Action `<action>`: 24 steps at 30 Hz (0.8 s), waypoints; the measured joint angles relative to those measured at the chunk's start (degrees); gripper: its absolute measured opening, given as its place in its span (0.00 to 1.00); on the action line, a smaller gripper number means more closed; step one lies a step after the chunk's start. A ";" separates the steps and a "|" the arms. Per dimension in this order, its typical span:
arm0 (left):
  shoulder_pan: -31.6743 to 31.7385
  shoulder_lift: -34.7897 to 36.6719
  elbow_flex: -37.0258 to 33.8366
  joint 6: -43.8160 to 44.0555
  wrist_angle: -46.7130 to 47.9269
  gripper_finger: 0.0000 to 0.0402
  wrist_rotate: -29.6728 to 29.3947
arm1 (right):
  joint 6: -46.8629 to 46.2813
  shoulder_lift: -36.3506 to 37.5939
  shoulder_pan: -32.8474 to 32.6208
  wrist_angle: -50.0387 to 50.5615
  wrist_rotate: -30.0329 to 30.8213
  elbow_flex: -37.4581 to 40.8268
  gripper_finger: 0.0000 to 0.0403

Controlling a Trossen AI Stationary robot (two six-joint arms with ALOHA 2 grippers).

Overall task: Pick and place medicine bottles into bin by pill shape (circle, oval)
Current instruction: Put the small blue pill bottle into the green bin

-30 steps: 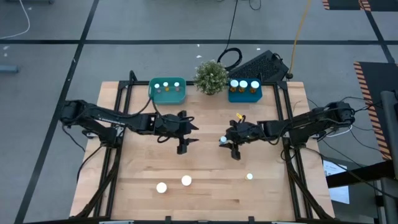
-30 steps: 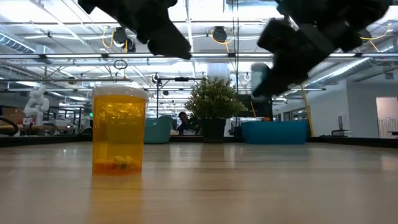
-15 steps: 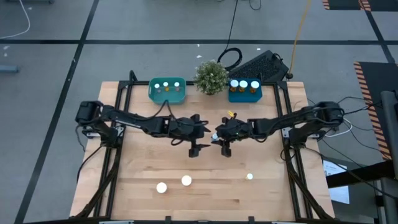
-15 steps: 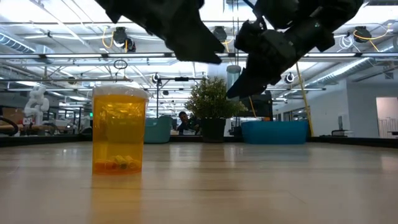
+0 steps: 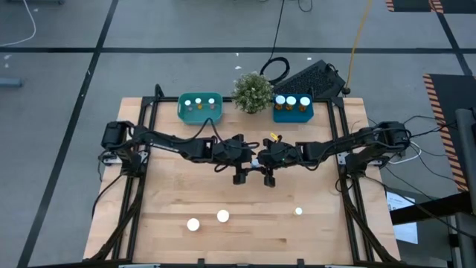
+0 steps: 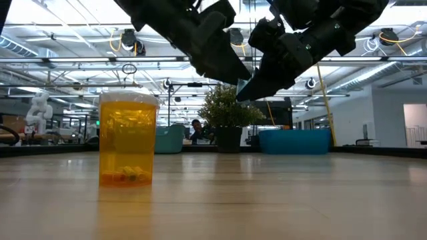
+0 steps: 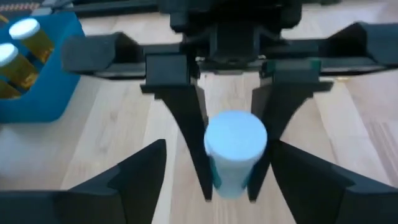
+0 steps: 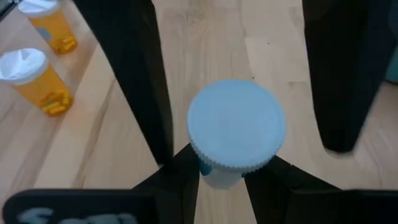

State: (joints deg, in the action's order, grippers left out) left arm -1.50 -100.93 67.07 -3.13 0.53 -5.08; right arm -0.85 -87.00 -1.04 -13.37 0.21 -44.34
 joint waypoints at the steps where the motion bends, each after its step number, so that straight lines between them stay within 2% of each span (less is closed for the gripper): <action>1: 0.00 -0.24 -0.01 -0.44 -0.80 0.69 0.07 | 0.05 0.00 0.00 0.05 0.00 0.00 0.26; 4: -0.30 -0.25 -0.02 -1.43 -3.36 0.64 0.07 | 0.03 -0.02 0.19 -0.12 0.00 0.00 0.26; 17: -0.46 -0.24 -0.01 -2.63 -2.55 0.35 0.06 | -0.58 0.00 0.33 -0.10 -0.03 0.00 0.26; 24: -0.46 -0.24 -0.01 -3.15 -1.99 0.30 0.06 | 0.82 0.00 0.20 -0.08 1.27 0.00 0.27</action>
State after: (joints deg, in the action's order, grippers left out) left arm -1.96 -101.16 67.07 -6.28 -1.46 -5.02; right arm -0.02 -87.00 -0.83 -13.45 1.48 -44.34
